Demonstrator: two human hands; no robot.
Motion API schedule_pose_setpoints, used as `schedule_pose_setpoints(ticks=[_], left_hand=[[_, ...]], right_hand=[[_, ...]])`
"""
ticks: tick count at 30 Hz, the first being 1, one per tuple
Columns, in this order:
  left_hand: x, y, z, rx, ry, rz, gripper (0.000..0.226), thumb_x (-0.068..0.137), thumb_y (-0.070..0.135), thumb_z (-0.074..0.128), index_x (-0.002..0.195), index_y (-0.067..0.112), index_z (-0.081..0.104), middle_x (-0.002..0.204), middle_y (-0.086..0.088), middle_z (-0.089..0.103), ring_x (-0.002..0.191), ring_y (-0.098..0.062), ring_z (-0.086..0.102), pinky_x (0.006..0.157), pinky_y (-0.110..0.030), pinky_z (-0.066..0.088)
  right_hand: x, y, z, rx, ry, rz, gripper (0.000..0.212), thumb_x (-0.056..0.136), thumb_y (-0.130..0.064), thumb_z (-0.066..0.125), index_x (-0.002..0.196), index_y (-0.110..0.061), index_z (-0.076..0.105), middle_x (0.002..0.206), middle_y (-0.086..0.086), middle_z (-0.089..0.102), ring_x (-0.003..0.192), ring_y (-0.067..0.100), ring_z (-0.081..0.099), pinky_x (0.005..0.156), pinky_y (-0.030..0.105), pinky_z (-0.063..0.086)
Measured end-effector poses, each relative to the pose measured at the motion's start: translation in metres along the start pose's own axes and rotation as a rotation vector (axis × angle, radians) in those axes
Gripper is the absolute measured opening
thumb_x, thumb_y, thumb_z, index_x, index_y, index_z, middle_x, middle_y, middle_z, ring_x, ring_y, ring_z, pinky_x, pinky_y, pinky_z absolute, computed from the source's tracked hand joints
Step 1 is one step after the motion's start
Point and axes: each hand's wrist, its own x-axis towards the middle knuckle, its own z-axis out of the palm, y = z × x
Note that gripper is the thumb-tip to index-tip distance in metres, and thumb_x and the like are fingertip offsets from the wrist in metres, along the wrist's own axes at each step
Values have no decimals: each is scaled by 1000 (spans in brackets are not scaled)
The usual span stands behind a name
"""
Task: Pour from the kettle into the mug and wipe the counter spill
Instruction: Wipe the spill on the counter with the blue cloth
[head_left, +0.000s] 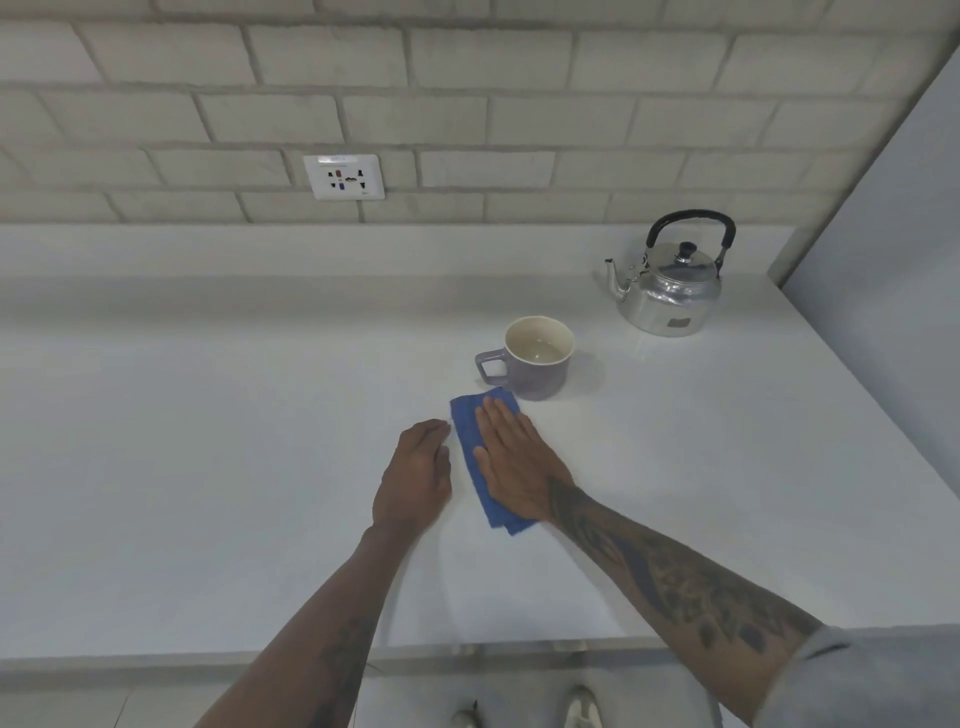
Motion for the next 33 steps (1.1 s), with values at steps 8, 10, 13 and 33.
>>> schedule_pose_setpoints(ticks=[8, 10, 13, 33], left_hand=[[1, -3, 6, -6, 30, -33, 38, 98, 16, 43, 135, 15, 54, 140, 4, 49, 131, -10, 41, 104, -26, 39], [1, -2, 6, -3, 35, -56, 38, 98, 18, 42, 135, 19, 53, 141, 9, 47, 132, -5, 38, 100, -23, 36], [1, 1, 7, 19, 42, -62, 39, 97, 16, 43, 135, 18, 53, 142, 9, 46, 133, -5, 37, 102, -21, 34], [1, 7, 6, 45, 57, -58, 39, 96, 13, 44, 133, 18, 55, 139, 8, 47, 131, -6, 40, 102, -31, 44]], right_hand=[[-85, 51, 4, 47, 29, -34, 70, 98, -45, -1, 154, -6, 13, 161, 6, 4, 150, 19, 3, 119, 26, -9], [-96, 90, 4, 27, 49, 89, 69, 101, -45, 3, 150, -2, 26, 159, 10, 20, 149, 21, 14, 118, 22, -8], [-84, 154, 2, 58, 91, 316, 73, 100, -47, 2, 149, 0, 27, 157, 13, 26, 148, 26, 19, 119, 33, 9], [-72, 222, -19, 44, 6, 551, 68, 99, -42, 4, 151, -2, 22, 158, 21, 25, 146, 37, 25, 111, 52, 32]])
